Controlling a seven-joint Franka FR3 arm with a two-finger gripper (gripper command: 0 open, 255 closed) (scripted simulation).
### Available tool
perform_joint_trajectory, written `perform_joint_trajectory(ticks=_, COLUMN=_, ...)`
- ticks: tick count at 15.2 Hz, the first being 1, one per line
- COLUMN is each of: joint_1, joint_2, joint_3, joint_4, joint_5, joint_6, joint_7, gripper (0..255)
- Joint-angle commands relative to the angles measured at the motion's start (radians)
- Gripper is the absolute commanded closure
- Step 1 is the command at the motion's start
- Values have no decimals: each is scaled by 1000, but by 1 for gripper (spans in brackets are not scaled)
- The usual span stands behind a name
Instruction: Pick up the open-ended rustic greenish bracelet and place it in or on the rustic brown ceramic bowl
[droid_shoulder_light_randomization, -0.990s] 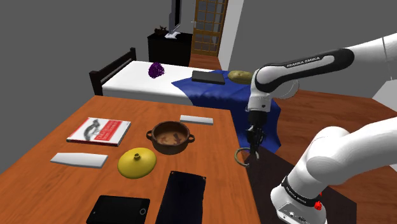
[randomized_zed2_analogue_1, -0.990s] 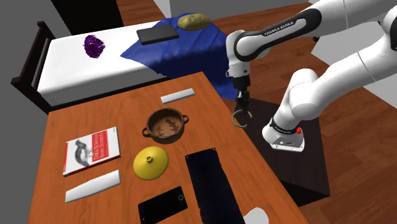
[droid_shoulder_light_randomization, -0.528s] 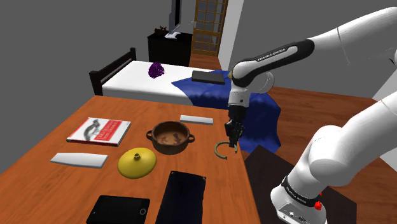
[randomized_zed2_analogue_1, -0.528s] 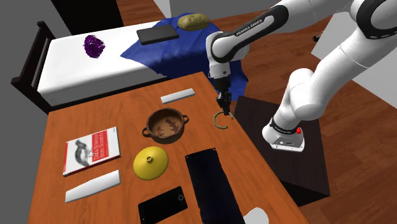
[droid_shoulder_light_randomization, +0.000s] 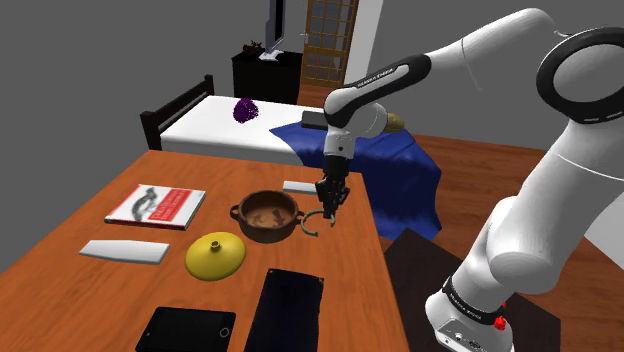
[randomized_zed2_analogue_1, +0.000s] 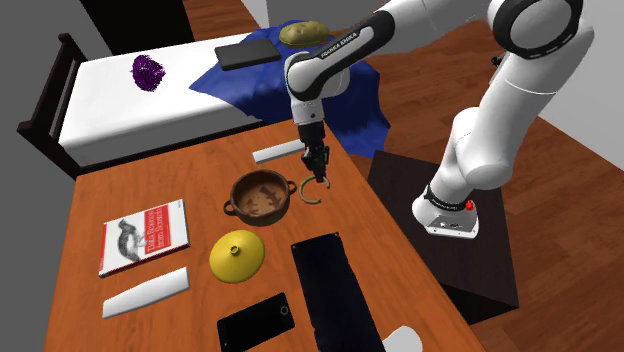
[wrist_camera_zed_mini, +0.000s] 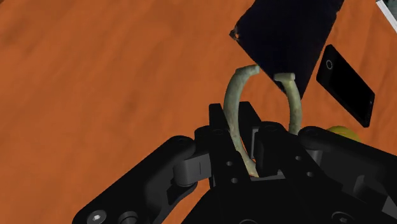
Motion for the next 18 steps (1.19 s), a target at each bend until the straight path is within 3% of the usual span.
perform_joint_trajectory(ticks=1, joint_1=8, joint_2=72, joint_3=7, joint_4=89, joint_5=12, joint_6=-12, joint_7=15, gripper=255)
perform_joint_trajectory(ticks=11, joint_1=22, joint_2=436, joint_3=40, joint_4=579, joint_5=46, joint_6=-102, joint_7=110, gripper=255)
perform_joint_trajectory(ticks=18, joint_1=24, joint_2=485, joint_3=44, joint_4=557, joint_5=57, joint_6=-42, joint_7=73, gripper=255)
